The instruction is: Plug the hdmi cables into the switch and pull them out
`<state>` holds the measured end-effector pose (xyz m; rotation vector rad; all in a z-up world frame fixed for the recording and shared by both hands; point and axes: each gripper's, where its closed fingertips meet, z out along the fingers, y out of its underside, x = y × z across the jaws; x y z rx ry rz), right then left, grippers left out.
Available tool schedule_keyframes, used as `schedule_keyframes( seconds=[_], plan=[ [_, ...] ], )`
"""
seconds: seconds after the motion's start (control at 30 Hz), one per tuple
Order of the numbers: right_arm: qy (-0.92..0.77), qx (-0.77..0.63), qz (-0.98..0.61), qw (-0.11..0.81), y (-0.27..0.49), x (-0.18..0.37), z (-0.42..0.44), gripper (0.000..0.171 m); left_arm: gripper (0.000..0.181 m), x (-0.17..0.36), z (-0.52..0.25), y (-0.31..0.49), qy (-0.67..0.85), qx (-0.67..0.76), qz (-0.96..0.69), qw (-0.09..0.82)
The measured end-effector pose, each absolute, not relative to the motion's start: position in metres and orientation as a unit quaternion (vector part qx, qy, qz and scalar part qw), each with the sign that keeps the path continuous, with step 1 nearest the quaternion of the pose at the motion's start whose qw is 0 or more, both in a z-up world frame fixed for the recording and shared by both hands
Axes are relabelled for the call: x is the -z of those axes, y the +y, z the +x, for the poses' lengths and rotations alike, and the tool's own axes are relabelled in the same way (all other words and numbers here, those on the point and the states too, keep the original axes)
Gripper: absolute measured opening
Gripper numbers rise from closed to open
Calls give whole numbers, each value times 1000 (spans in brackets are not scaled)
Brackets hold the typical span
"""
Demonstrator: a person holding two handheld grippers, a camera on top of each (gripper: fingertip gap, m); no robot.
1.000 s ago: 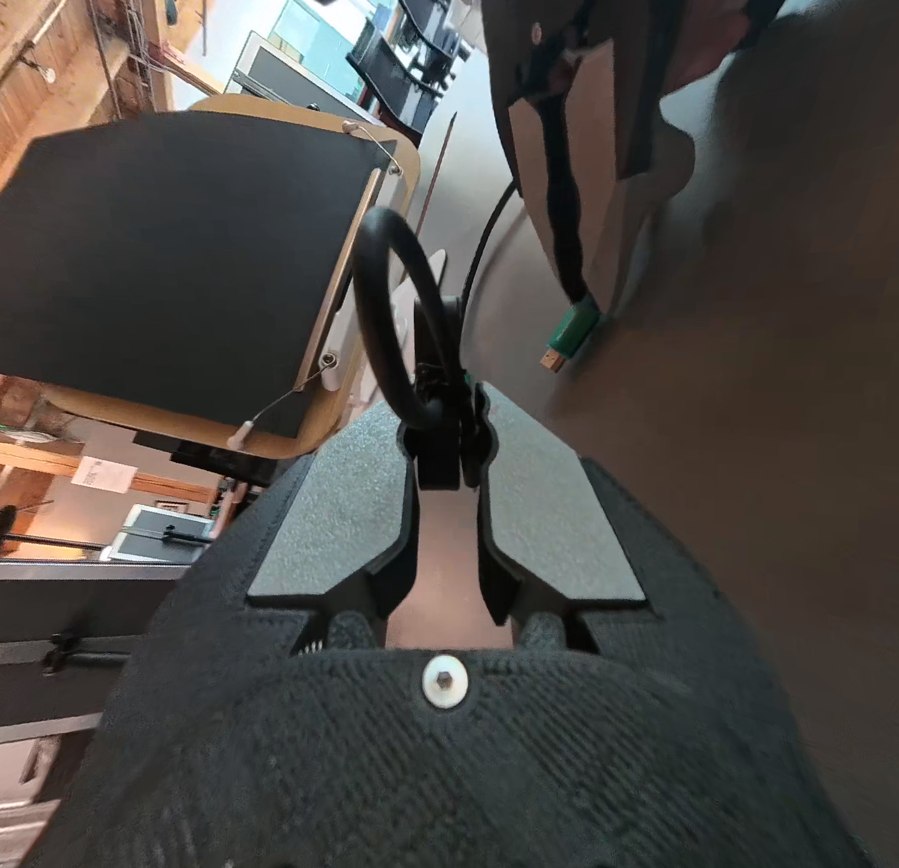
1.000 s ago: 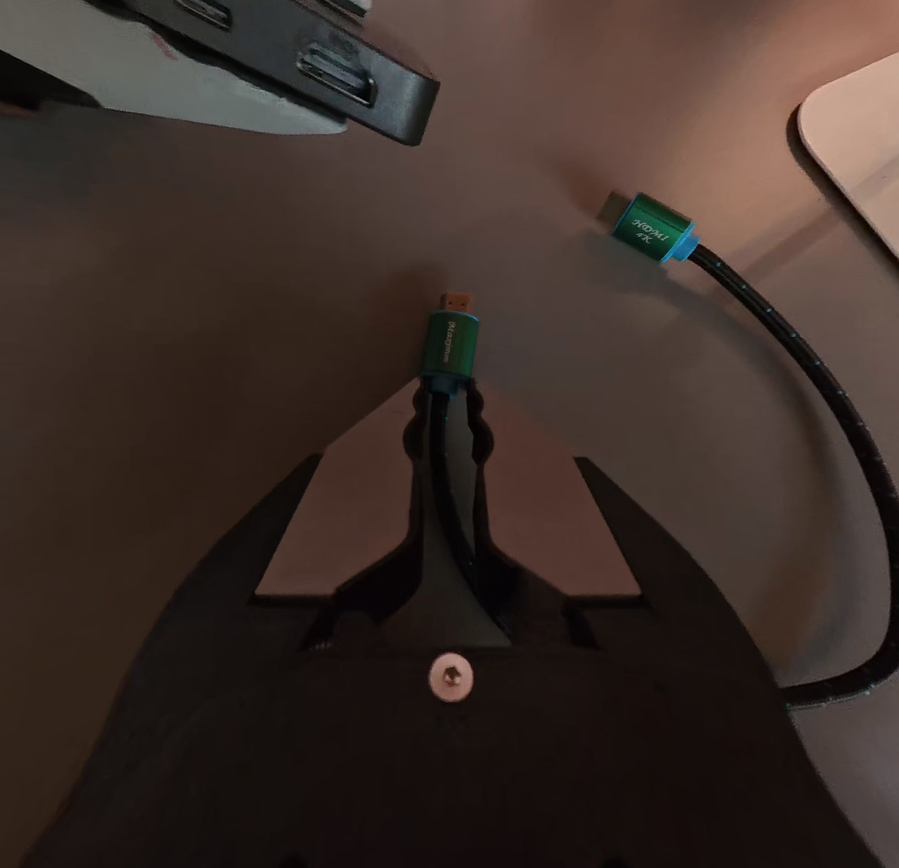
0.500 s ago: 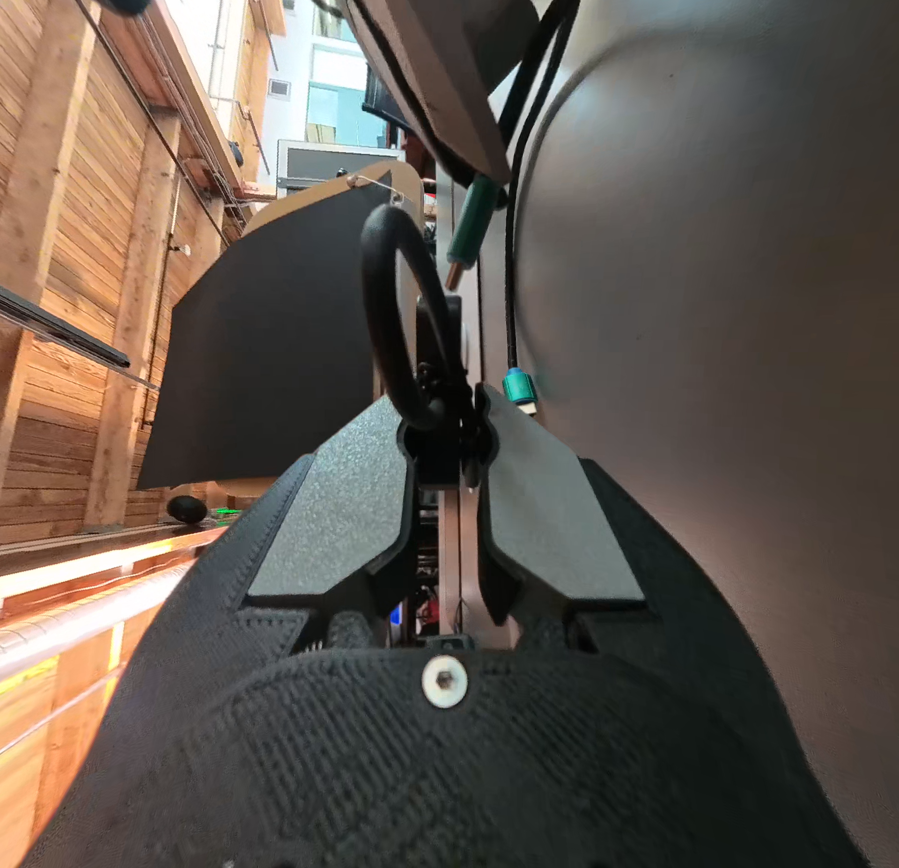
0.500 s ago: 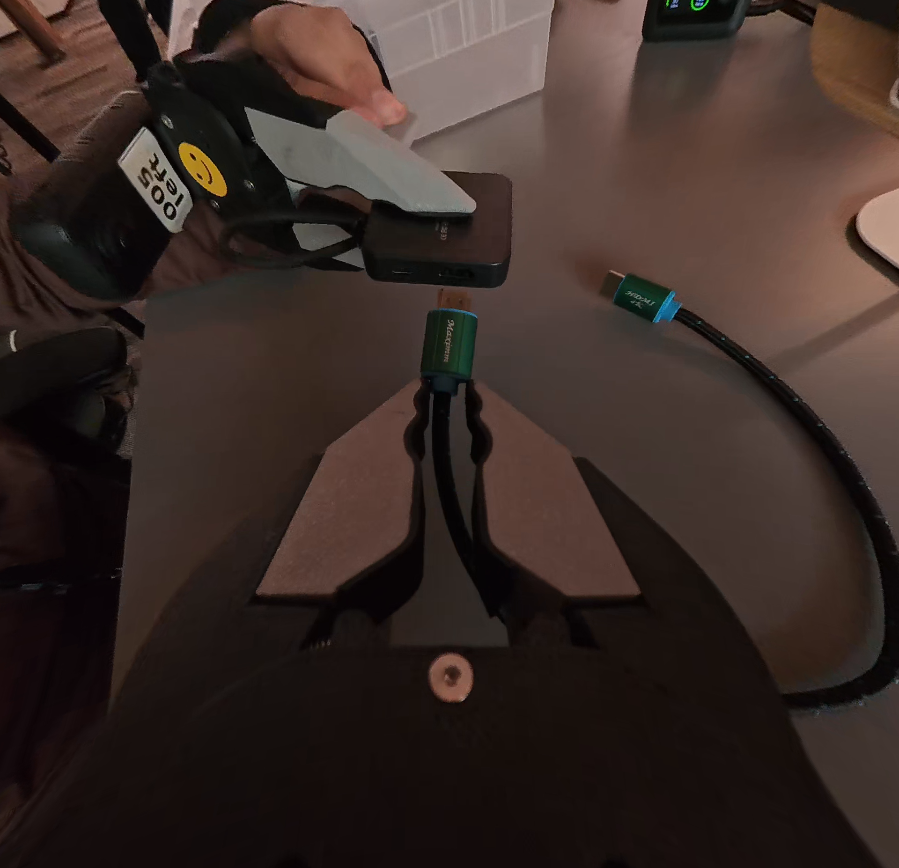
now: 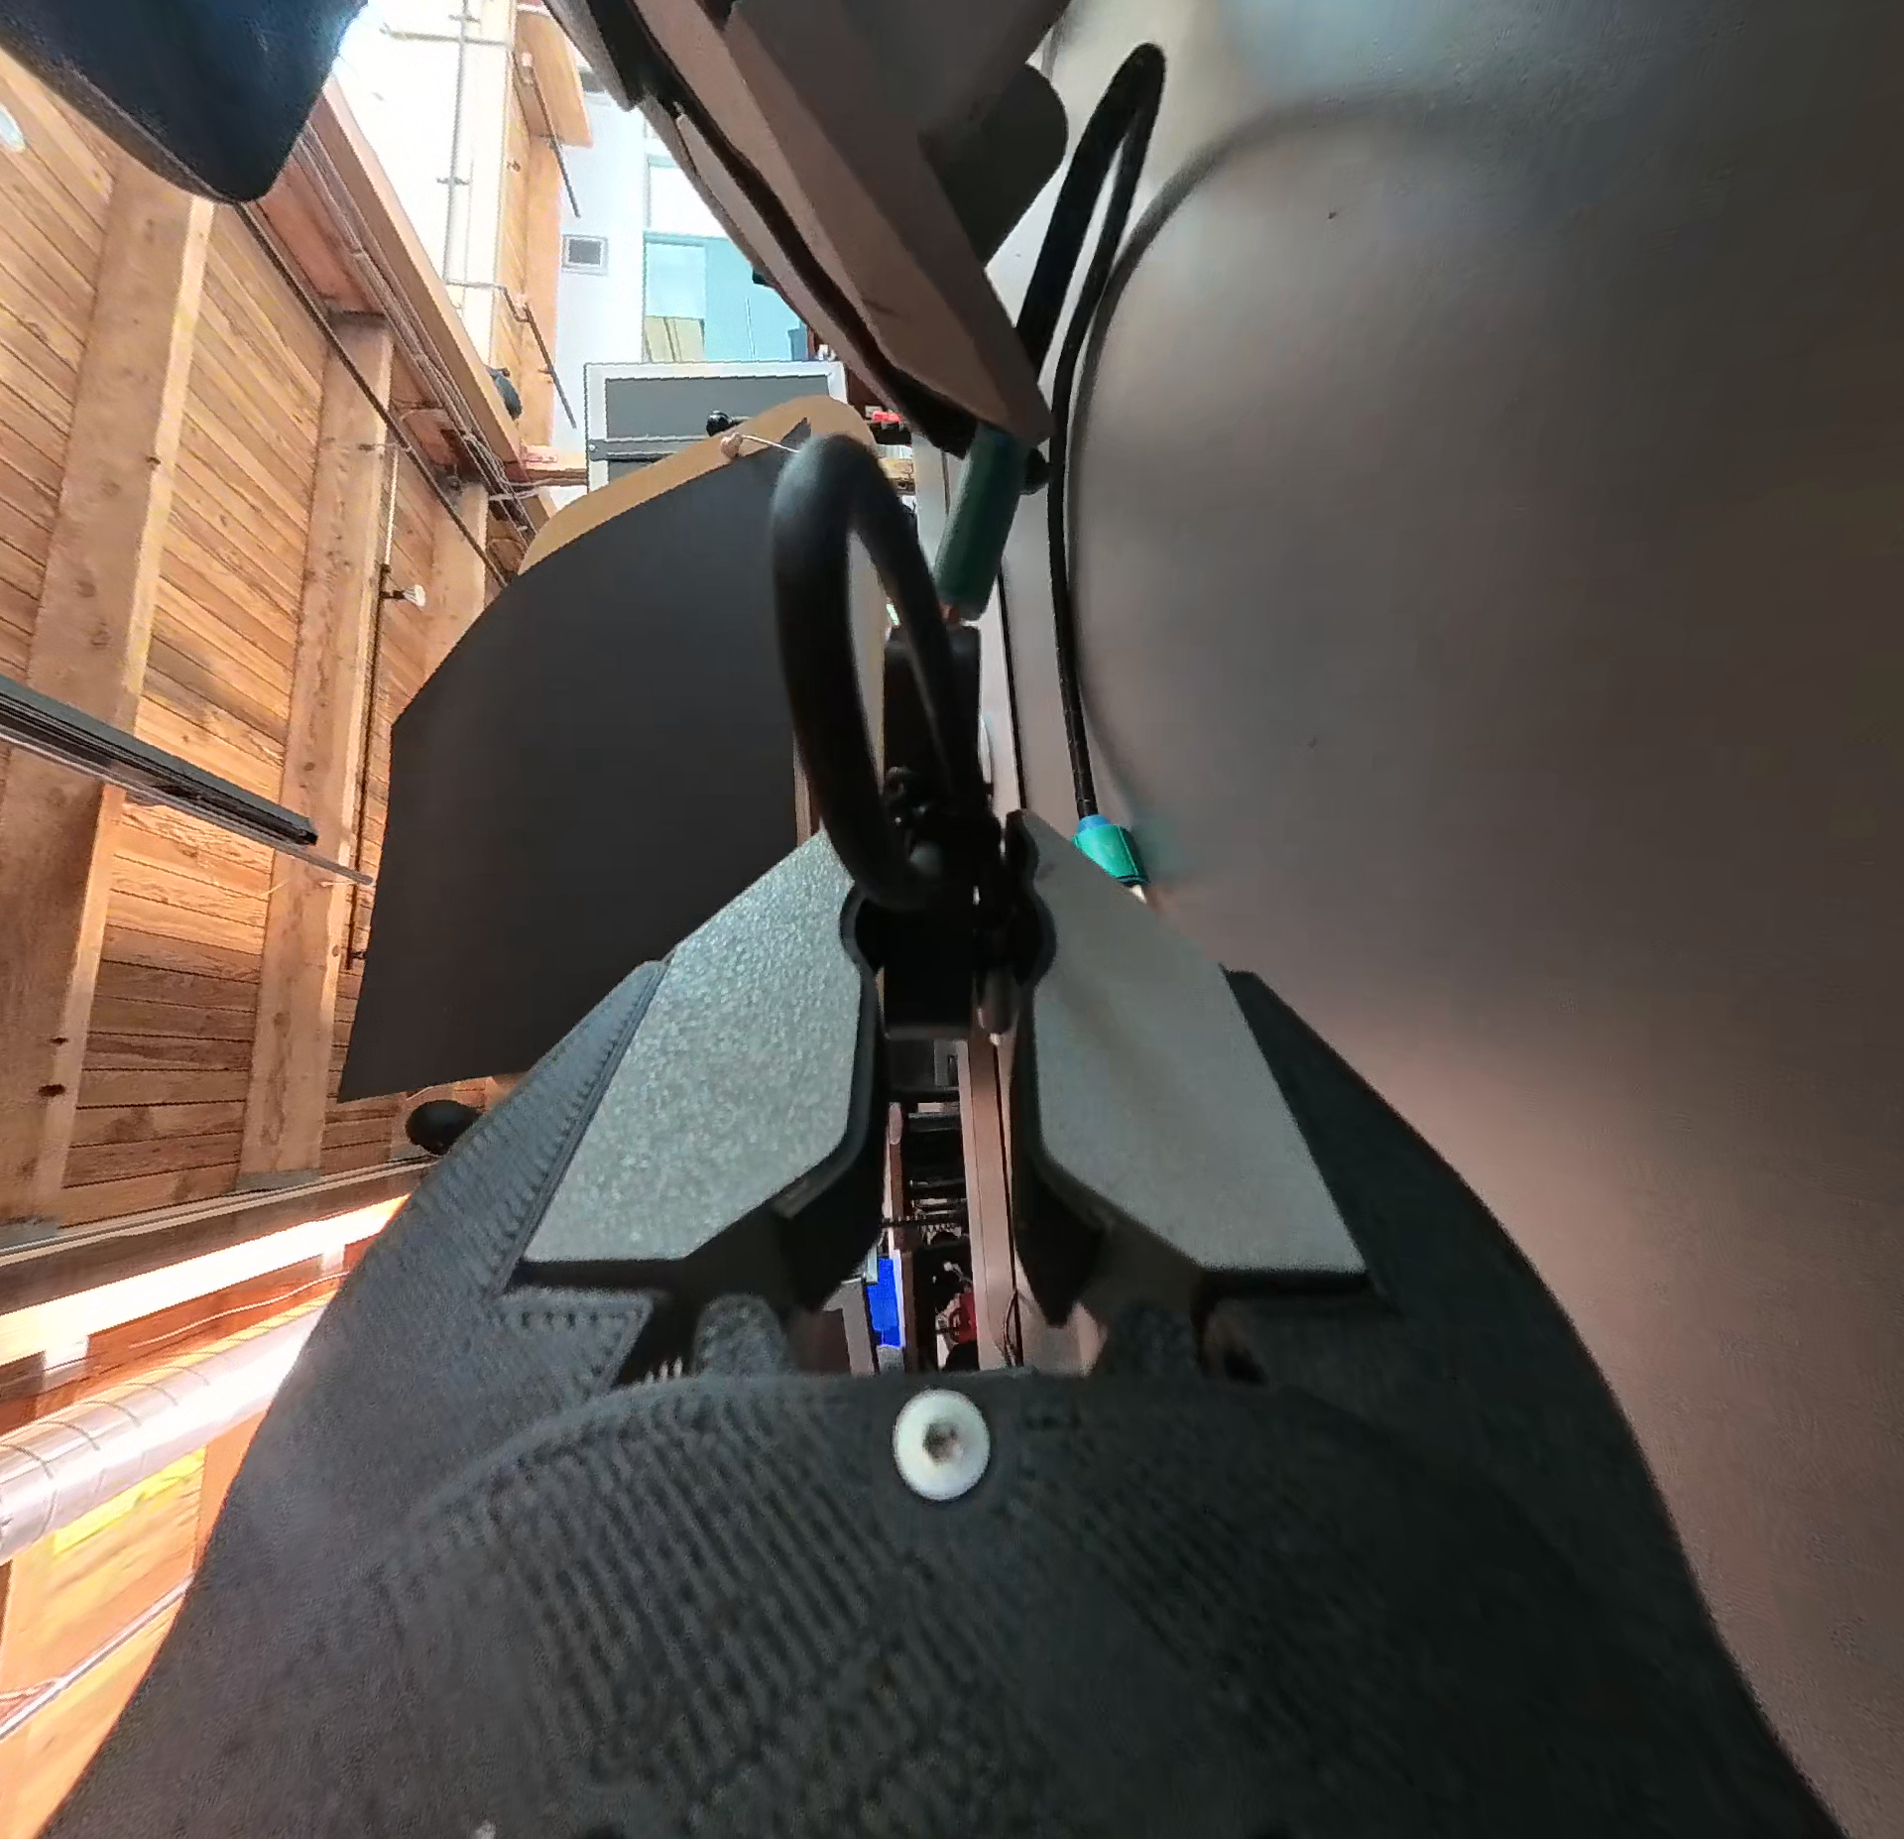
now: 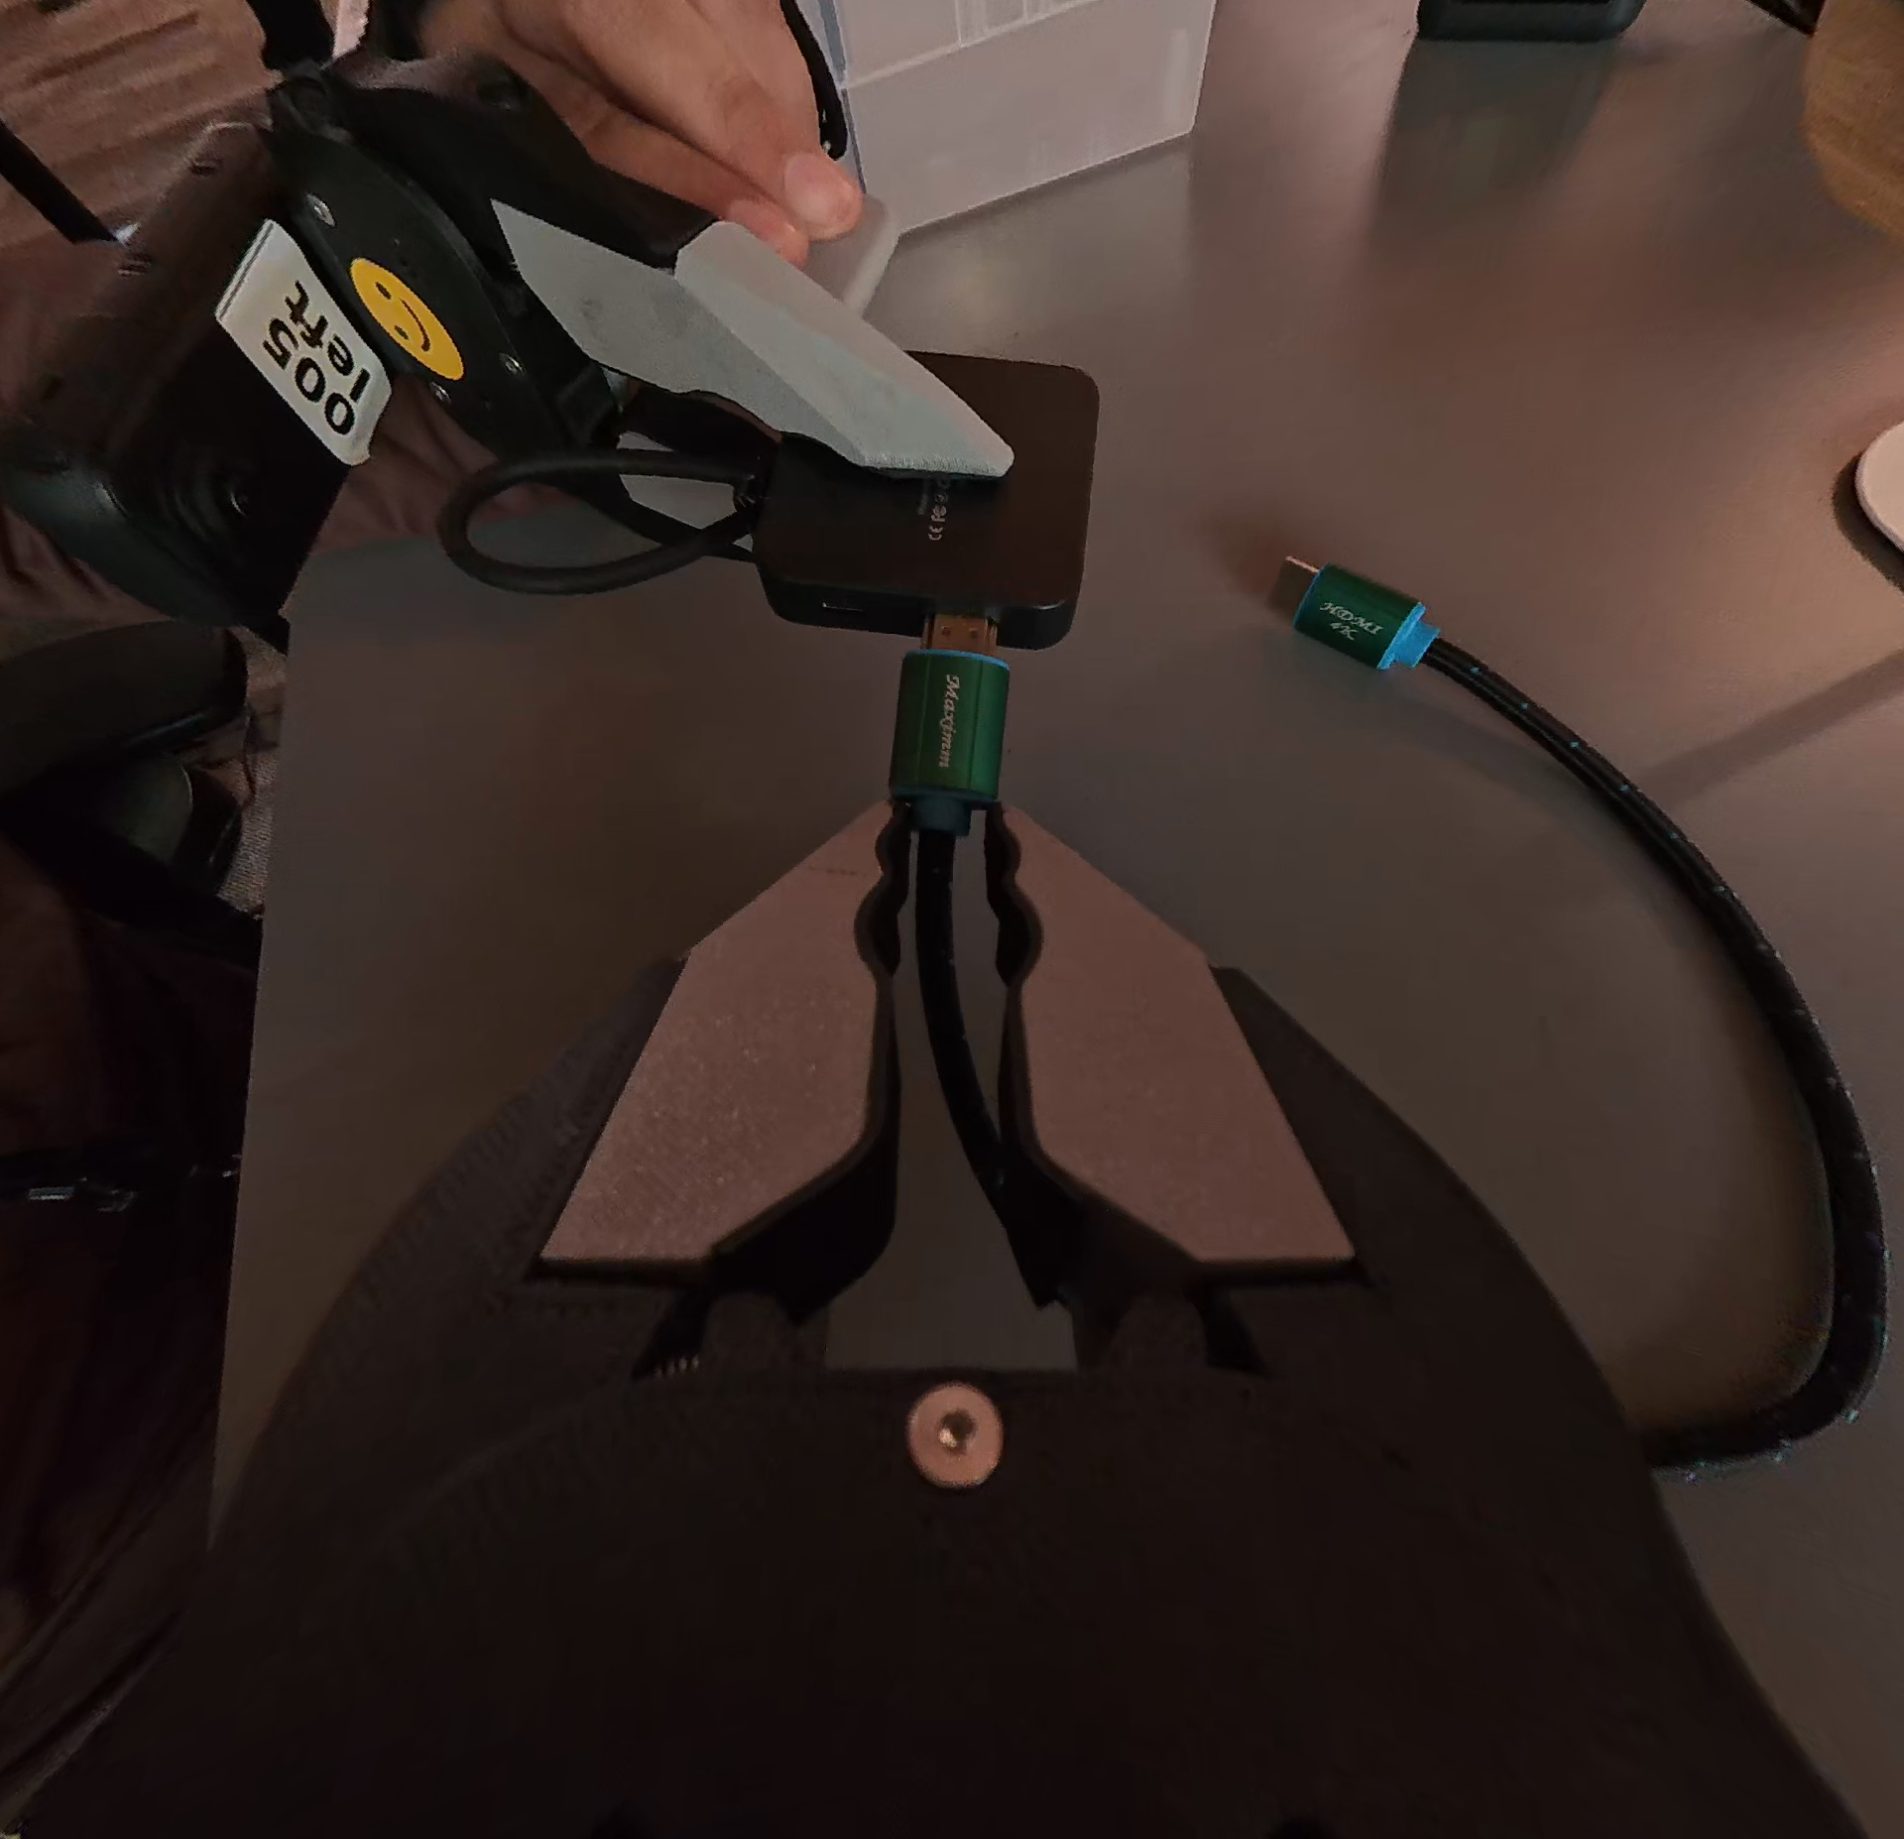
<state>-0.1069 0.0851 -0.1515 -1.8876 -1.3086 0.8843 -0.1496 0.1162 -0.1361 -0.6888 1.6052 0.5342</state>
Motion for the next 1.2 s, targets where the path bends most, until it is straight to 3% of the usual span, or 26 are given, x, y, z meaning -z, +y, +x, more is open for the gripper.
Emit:
schedule_keyframes(
  seconds=[0.47,0.9,1.2],
  plan=[
    [-586,-288,-697,295,74,176,-94,11,18,162,-129,89,747,-178,-288,572],
    [-570,-409,-646,300,66,152,-99,10,20,131,-118,57,702,10,-342,624],
    [-578,-412,-641,292,61,156,-100,11,28,149,-137,69,720,-48,-341,602]
  ],
)
